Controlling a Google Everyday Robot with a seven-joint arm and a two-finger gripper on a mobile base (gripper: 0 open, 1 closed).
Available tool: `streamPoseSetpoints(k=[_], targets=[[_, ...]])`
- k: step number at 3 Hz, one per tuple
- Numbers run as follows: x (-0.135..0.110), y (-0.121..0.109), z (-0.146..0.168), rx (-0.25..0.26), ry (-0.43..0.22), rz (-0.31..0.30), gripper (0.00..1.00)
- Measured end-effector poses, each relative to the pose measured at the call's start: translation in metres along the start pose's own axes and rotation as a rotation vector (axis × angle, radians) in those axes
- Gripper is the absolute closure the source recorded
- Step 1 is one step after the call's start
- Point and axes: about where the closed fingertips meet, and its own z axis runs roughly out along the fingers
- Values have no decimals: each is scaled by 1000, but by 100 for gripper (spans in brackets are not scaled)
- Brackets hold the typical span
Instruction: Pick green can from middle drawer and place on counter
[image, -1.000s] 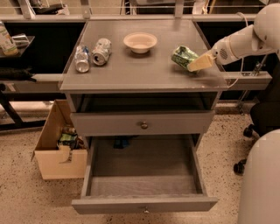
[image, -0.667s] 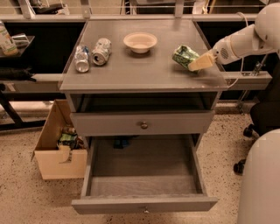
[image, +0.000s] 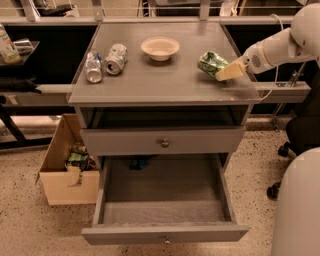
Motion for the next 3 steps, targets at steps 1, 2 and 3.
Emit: streamPoseSetpoints(k=[1,2,3], targets=[[0,0,0,0,0,0,0],[0,0,0,0,0,0,0],[-13,-1,-14,-7,-40,-17,0]])
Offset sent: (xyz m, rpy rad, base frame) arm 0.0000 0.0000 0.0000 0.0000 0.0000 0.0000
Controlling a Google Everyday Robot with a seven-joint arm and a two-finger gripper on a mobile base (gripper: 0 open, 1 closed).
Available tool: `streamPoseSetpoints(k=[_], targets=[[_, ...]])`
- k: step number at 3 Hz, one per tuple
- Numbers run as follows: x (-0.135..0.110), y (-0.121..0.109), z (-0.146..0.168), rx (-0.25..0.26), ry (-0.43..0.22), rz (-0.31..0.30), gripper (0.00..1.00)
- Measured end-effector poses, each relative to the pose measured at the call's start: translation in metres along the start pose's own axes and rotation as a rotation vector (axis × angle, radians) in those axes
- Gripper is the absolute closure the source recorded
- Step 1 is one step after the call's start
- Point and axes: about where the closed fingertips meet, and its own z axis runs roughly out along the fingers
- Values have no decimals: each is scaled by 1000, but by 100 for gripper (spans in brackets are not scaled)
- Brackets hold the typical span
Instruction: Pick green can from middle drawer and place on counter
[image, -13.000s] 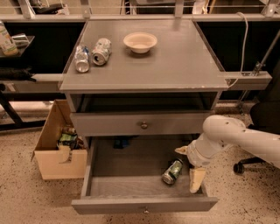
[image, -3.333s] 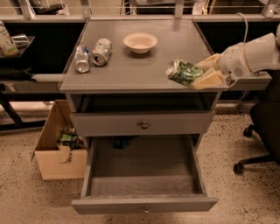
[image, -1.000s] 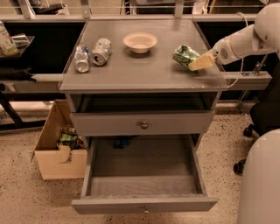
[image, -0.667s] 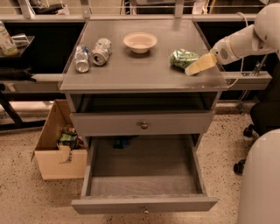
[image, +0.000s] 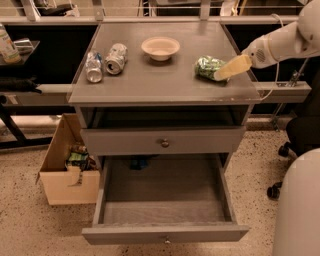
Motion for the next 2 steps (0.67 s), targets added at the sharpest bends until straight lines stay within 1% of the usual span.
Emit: streamPoseSetpoints(k=[1,2], targets=[[-27,-6,-34,22,-82,-22,0],[-56,-5,-73,45,-178,-63,0]])
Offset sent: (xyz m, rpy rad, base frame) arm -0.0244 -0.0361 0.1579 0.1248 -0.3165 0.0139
